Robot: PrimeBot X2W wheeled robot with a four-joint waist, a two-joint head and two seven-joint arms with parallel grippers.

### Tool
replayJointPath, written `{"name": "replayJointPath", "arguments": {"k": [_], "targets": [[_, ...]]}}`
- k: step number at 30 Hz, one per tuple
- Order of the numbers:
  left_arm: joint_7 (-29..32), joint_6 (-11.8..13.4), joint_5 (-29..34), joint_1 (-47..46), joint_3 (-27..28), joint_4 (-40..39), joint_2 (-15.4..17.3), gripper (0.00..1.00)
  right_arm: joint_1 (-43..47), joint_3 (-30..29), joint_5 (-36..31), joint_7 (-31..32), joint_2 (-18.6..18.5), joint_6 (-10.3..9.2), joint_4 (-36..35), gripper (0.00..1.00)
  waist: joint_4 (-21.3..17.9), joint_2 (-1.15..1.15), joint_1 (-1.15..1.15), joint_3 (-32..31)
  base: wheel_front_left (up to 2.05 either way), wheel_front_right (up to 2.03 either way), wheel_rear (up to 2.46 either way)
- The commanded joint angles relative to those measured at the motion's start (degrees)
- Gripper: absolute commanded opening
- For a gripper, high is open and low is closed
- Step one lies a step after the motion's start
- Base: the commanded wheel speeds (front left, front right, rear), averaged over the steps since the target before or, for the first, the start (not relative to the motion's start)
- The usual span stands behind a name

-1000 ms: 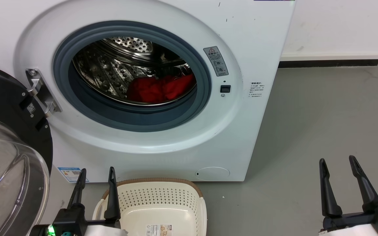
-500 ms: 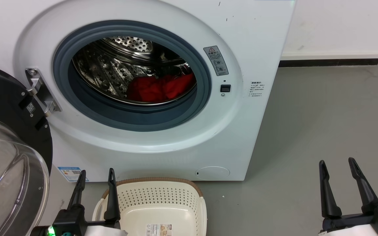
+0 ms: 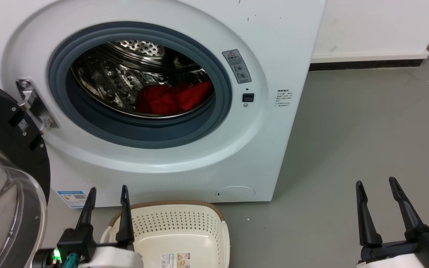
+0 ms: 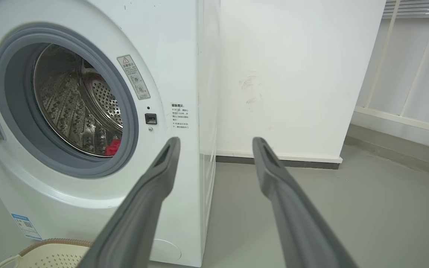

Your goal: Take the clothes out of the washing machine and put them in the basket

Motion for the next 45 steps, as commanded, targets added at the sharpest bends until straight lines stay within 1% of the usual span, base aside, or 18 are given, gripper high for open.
{"name": "replayJointPath", "arguments": {"k": [1,3,5,7,12,18,22,25,28,35,39,45], "targets": [[-0.15,-0.57,0.19,-1.5,0.34,0.53,0.15,1.0,-0.84,0.17,-0.17,-0.12,-0.08,-0.04,-0.36,1.0,-0.55,0.0,0.0,0.45,0.0,0.0,0.0],[-0.15,-1.84,0.71,-3.72,1.18,2.33,0.25,1.0,-1.2,0.36,-0.26,-0.12,-0.09,-0.04,-0.64,1.0,-1.34,0.0,0.0,1.28,0.0,0.0,0.0],[-0.15,-3.01,1.45,-6.9,1.86,4.51,1.0,1.0,-1.94,0.53,-0.39,-0.12,-0.08,-0.04,-0.93,1.0,-2.23,0.0,0.0,2.48,0.0,0.0,0.0],[-0.15,-3.6,1.64,-10.67,2.76,6.2,1.37,1.0,-2.72,0.79,-0.38,-0.12,-0.08,-0.04,-1.2,1.0,-3.24,0.0,0.0,3.94,0.0,0.0,0.0],[-0.16,-4.8,2.16,-20.48,4.94,13.14,4.0,1.0,-5.46,1.34,0.08,-0.12,-0.06,-0.04,-2.05,1.0,-5.97,0.0,0.0,8.25,0.0,0.0,0.0],[-0.15,-5.77,3.44,-33.76,5.43,21.04,8.63,1.0,-9.51,1.99,1.47,-0.12,-0.05,-0.04,-3.48,1.0,-9.51,0.0,0.0,15.06,0.0,0.0,0.0],[-0.03,-6.03,4.18,-42.36,5.1,28.29,11.52,1.0,-11.85,2.14,2.53,-0.12,-0.04,-0.04,-4.33,1.0,-11.41,0.0,0.0,19.42,0.0,0.0,0.0],[1.45,-6.32,4.1,-49.26,5.03,33.31,13.88,1.0,-13.4,2.43,3.34,-0.12,-0.04,-0.04,-4.97,1.0,-12.69,0.0,0.0,22.72,0.0,0.0,0.0],[4.29,-6.85,4.69,-55.48,4.27,37.87,15.94,1.0,-14.94,2.6,4.34,-0.12,-0.03,-0.04,-5.49,1.0,-13.87,0.0,0.0,26.04,0.0,0.0,0.0],[13.55,-7.7,4.39,-68.67,3.12,46.09,20.44,1.0,-17.95,2.89,5.98,-0.12,-0.03,-0.04,-6.72,1.0,-16.1,0.0,0.0,32.52,0.0,0.0,0.0],[21.06,-8.32,4.3,-75.18,1.78,49.76,22.75,1.0,-19.19,3.13,6.87,-0.12,-0.03,-0.04,-7.57,1.0,-17.17,0.0,0.0,35.59,0.0,0.0,0.0],[32.82,-8.71,3.34,-84.06,-0.78,53.13,25.72,1.0,-20.73,3.57,8.41,-0.12,-0.04,-0.04,-8.75,1.0,-18.77,0.0,0.0,39.74,0.0,0.0,0.0]]}}
